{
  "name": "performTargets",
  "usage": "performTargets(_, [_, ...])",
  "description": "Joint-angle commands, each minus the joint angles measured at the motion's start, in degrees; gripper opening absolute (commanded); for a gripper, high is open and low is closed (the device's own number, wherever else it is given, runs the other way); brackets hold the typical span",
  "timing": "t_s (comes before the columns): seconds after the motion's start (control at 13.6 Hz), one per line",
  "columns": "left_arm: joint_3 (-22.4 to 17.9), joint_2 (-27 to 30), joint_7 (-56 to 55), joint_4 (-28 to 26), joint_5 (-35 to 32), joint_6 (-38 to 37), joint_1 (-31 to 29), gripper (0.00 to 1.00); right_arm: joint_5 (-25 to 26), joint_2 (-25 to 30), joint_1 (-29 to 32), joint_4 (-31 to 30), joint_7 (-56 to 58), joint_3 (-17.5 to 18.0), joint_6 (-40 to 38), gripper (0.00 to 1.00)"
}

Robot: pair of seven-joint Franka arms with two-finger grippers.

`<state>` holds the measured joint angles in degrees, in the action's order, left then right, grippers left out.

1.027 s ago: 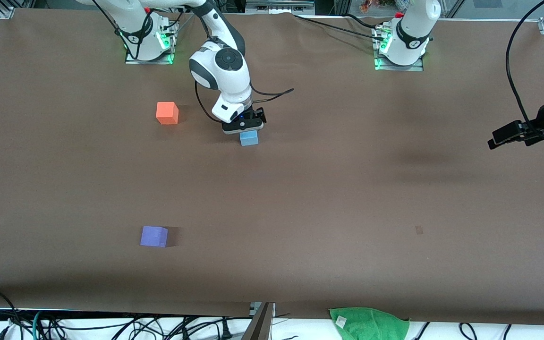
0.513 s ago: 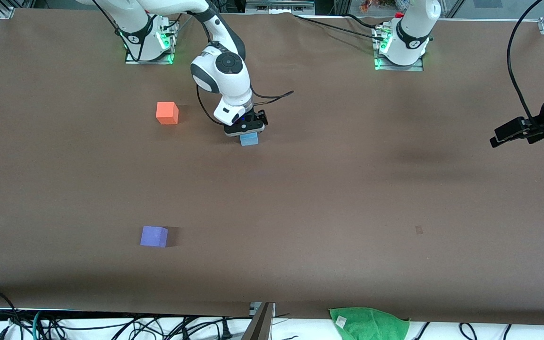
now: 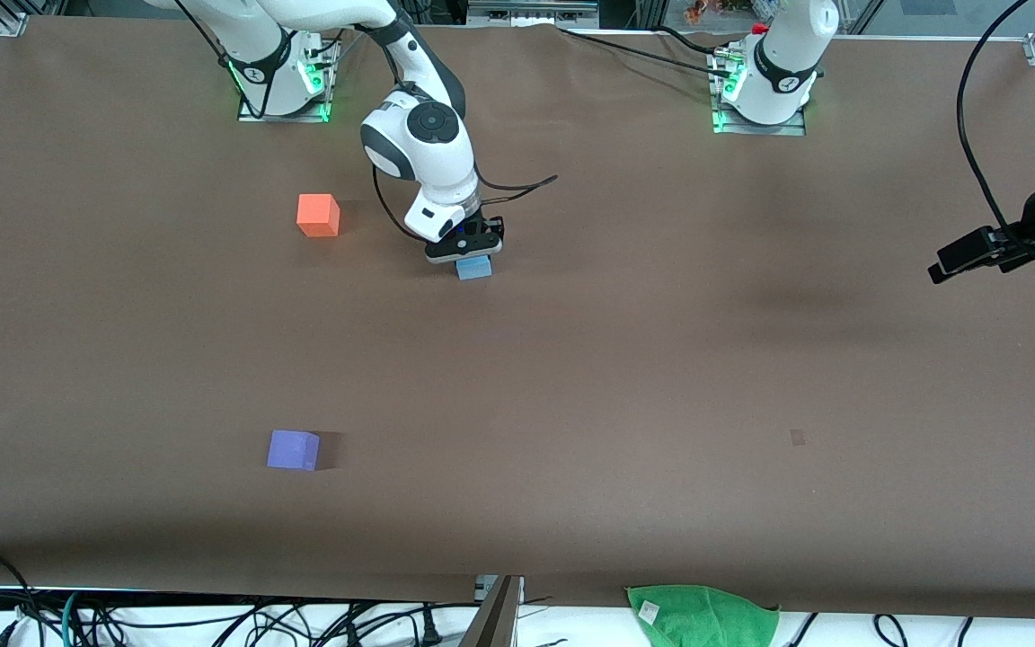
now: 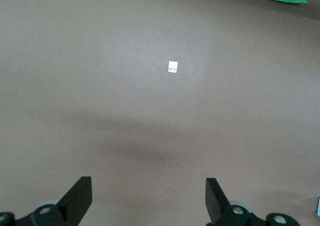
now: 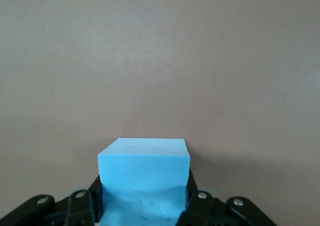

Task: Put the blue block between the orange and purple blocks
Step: 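Carry the cube with the right gripper toward the orange and purple cubes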

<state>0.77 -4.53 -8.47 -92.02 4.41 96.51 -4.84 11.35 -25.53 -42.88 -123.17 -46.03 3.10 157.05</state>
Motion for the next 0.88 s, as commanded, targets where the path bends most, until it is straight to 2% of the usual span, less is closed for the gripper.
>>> performTargets(0.0, [-0.4,0.1,-0.5,0.2,0.9,-0.4,0.5,1.00,1.2,1.8,0.3,1.0,0.8,-1.9,0.0,0.38])
performTargets(0.15, [-0.4,0.1,-0.4,0.2,0.8,-0.4,0.5,1.00,1.1,3.8,0.5,0.9,1.8,-4.7,-2.7,0.38])
performTargets(0.51, [1.2,0.2,-0.5,0.1,-2.4,-1.0,0.6,1.00,0.2,7.5,1.0,0.4,14.6,-15.2,-9.9,0.38])
performTargets(0.66, [1.2,0.3,-0.5,0.1,-2.5,-1.2,0.5,1.00,0.2,7.5,1.5,0.4,18.3,-18.3,-10.2,0.38])
performTargets(0.81, [1.2,0.2,-0.5,0.1,-2.5,-1.2,0.5,1.00,0.2,7.5,2.5,-0.1,19.0,-19.8,-10.3,0.38])
